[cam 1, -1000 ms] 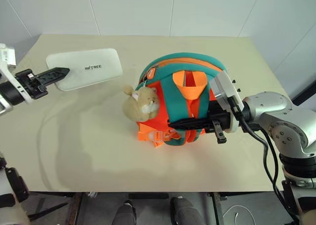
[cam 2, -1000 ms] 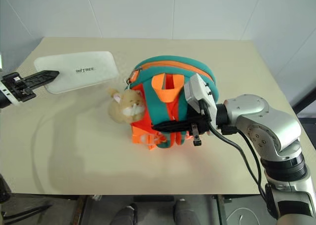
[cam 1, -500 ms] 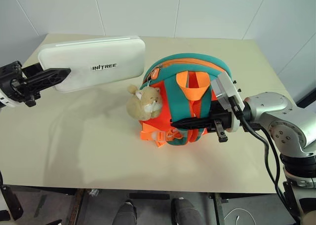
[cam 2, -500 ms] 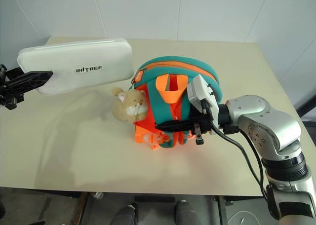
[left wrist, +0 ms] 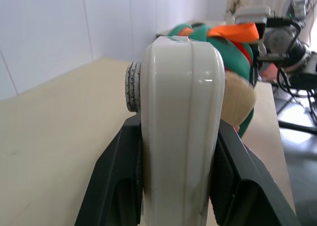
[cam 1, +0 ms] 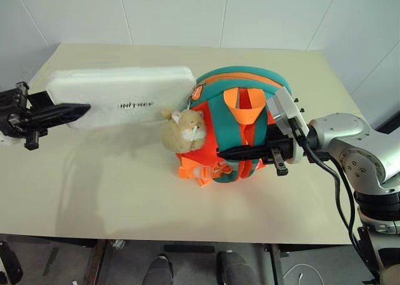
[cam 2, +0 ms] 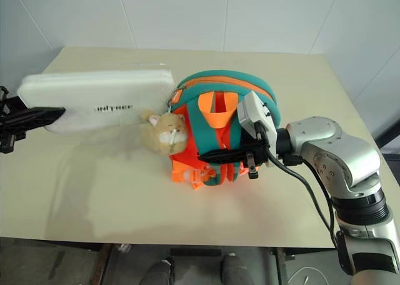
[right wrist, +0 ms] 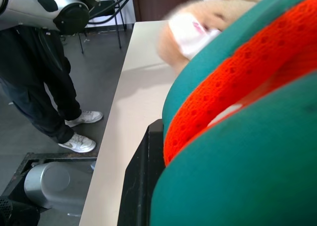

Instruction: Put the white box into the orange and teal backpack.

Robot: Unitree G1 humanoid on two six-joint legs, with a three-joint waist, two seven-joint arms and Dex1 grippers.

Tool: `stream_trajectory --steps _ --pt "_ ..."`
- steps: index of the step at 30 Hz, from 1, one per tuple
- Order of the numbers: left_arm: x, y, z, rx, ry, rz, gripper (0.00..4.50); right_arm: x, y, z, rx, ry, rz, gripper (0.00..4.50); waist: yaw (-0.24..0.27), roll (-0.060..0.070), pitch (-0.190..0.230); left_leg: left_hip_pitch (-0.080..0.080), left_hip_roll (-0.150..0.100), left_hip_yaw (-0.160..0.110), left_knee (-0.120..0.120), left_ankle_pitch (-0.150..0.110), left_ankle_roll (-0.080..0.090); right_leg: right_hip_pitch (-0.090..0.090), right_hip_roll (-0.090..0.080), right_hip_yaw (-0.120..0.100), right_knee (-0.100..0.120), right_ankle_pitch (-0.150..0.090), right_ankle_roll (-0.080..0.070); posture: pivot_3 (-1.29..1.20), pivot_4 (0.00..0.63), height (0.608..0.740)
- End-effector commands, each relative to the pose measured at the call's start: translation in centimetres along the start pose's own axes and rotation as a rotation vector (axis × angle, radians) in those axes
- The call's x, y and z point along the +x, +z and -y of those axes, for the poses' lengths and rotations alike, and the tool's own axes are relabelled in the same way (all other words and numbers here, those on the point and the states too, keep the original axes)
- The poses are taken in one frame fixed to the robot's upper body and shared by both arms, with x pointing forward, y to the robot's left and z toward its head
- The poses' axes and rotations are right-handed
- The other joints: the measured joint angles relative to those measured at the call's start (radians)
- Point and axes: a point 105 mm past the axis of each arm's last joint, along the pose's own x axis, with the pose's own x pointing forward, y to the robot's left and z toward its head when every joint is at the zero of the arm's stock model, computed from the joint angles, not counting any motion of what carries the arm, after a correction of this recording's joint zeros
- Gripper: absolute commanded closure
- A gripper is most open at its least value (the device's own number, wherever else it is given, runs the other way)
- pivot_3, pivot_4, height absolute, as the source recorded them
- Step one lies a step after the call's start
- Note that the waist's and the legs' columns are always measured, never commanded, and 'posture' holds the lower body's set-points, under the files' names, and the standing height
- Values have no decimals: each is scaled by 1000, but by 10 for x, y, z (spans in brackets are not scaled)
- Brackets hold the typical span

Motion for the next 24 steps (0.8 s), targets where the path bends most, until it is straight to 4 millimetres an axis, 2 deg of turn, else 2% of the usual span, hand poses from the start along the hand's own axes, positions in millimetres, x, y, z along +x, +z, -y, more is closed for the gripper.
stream_trajectory --steps 1,7,12,21,24 --pt "2 -3 0 48 -45 -72 3184 -1 11 0 -64 2 17 4500 0 0 0 0 0 0 0 0 0 0 0 0 0 0 0 0 150 740" --pt "14 -8 -15 131 -69 -162 3185 0 12 0 -65 2 19 4500 1 0 0 0 0 0 2 0 0 1 0 0 1 0 0 0 150 740" --pt "36 -8 -27 166 -83 -231 3202 2 12 1 -68 -4 23 4500 1 0 0 0 0 0 4 -1 1 1 0 0 1 0 0 0 150 740" --pt "104 -14 -40 181 -106 -263 3203 4 11 4 -69 -10 32 4500 3 0 0 0 0 -1 6 -1 1 2 1 0 3 1 1 0 150 740" --pt "136 -22 -43 162 -95 -258 3203 6 11 5 -68 -9 40 4500 4 0 0 0 0 -1 6 -1 1 2 1 0 3 1 1 0 150 740"
